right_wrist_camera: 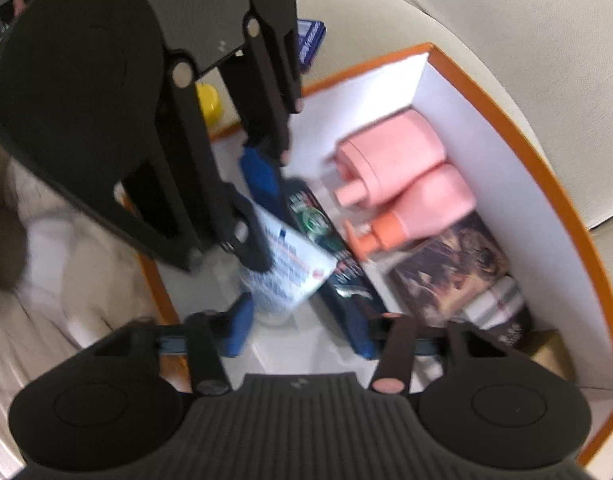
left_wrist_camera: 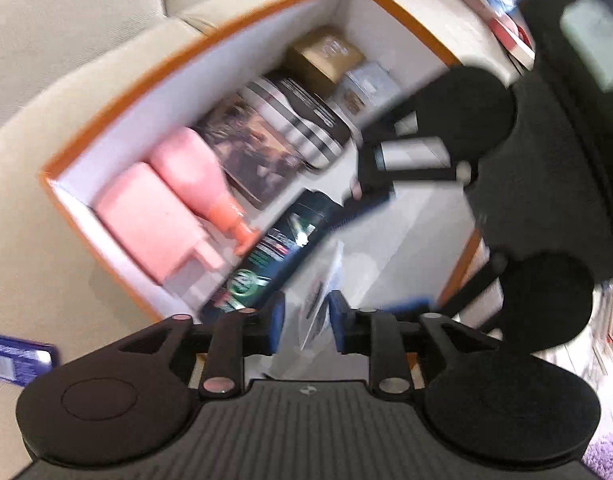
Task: Organize rigid objects
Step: 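Lower the shampoo bottle beside the pink bottles and open the right gripper, then lower the white tube into the box and open the left gripper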
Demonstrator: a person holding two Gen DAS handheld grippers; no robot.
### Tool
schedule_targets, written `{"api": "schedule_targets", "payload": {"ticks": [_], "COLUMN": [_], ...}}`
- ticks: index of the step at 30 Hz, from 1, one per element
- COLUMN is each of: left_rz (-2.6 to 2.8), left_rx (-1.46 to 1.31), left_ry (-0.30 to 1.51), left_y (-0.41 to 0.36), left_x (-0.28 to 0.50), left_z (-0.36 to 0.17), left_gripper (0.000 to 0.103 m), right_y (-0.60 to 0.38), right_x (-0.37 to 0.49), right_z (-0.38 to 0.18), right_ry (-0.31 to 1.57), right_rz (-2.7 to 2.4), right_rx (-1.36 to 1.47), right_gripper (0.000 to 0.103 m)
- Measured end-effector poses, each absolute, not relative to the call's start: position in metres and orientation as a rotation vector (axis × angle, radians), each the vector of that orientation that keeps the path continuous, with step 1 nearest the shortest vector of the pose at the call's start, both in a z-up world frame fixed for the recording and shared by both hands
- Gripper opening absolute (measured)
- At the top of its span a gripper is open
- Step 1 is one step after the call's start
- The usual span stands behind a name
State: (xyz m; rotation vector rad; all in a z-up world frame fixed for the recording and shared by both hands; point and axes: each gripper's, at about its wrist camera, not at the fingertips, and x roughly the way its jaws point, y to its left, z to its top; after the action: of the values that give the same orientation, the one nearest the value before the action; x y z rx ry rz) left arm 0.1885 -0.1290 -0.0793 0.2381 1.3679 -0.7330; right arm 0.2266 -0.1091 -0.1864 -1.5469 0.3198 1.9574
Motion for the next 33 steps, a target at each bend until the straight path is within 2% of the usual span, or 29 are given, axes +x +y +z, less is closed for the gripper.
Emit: {"api": "schedule_targets", "payload": {"ticks": [3, 7, 8, 11, 17, 24, 33], "left_rz": [-0.692, -0.642, -0.624, -0.578, -0.524, -0.451, -0.355], "left_rx": [0.200, 0.121, 0.104, 0.045, -0.056, -0.176, -0.256], "left_ry": [1.326, 1.260, 1.244, 1.207, 1.152, 1.122, 1.152], "left_y": [-0.108, -0.084, -0.079, -0.072, -0.049, -0.025, 0.012], "left_x": [0.181, 0.187, 0.187, 0.187, 0.177, 0.170, 0.165], "left_z": [-0.070, -0.057, -0.054, -0.052, -0.038, -0.039, -0.054], "left_gripper": [0.031, 0.031, 0.031, 0.031, 0.031, 0.031, 0.031], "right_y": [-0.106, -0.101, -0.100, -0.100, -0.101, -0.108, -0.083], "right_x": [0.218, 0.212, 0.210, 0.207, 0.202, 0.188, 0.162], "right_z": [-0.190, -0.196, -0.197, -0.199, -0.196, -0.195, -0.212], "right_ry": [0.389, 0.446, 0.462, 0.517, 0.466, 0.266, 0.314], "right_rz": [1.944, 1.911, 1.915, 1.941, 1.888, 1.778, 1.834], "right_rx": [-1.490, -1.427, -1.420, -1.395, -1.487, -1.888, -2.014], "right_gripper": [0.056, 0.048, 0.044, 0.020, 0.019, 0.019, 0.020]}}
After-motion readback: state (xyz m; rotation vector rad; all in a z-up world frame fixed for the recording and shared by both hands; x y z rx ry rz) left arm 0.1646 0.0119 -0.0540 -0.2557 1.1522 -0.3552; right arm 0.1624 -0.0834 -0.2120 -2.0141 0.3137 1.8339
